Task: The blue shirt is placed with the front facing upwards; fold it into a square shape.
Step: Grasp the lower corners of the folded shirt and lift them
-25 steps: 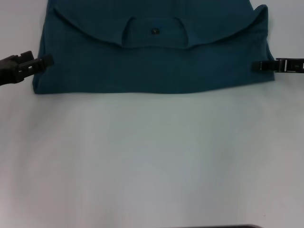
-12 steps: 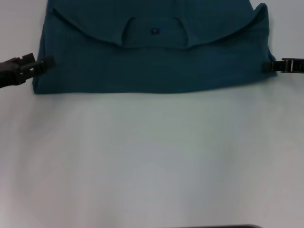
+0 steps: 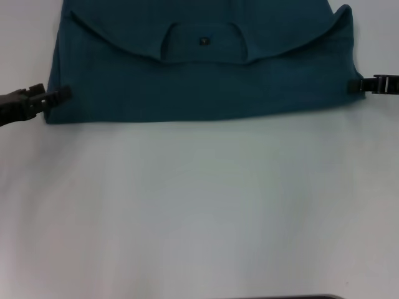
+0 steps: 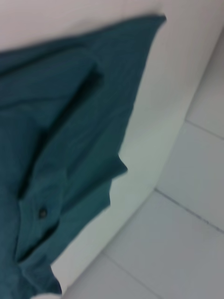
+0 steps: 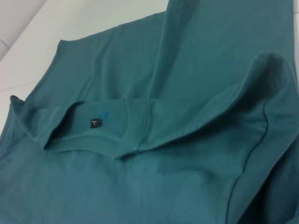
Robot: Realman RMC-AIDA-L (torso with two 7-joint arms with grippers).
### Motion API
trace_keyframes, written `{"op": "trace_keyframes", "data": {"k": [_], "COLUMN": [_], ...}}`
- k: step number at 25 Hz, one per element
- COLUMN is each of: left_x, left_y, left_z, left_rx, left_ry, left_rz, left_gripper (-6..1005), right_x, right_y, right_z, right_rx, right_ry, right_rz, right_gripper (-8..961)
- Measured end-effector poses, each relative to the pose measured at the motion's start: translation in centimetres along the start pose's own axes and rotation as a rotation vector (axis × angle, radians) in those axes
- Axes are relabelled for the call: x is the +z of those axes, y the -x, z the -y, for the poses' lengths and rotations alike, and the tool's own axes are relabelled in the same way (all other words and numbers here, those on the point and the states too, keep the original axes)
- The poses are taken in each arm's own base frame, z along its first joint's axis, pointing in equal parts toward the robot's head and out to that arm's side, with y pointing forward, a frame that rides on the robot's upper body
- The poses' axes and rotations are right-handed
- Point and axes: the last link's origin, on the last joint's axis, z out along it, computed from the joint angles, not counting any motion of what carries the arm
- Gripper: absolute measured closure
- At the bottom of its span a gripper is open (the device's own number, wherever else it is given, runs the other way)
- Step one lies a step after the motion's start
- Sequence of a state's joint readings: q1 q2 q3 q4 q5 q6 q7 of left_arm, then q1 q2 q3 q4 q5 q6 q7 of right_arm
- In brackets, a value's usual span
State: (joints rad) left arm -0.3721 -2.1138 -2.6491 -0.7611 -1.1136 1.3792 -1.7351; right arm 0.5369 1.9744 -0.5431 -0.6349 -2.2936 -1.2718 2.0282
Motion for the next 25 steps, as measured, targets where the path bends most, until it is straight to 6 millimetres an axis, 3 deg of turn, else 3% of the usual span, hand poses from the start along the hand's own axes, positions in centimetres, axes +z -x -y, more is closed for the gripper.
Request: {"op": "trace_keyframes", "data": {"k": [13, 25], "left_x": [2.4, 3.4], "left_y": [1.0, 0.9], "left_z": [1.6, 0.4], "left_rx": [0.004, 0.048], "left_ry": [-0.135, -0.076], "left_rz": [0.092, 0.138], "left_gripper": [153, 154], "right_x": [0.3, 0.4], "right_y": [0.1, 0.1], "right_z": [-0.2, -0.3], "right_rx": [-0.004, 0.001], "right_ry": [0.004, 0.003], "right_rz": [0.004, 0.008], "right_gripper": [917, 917]}}
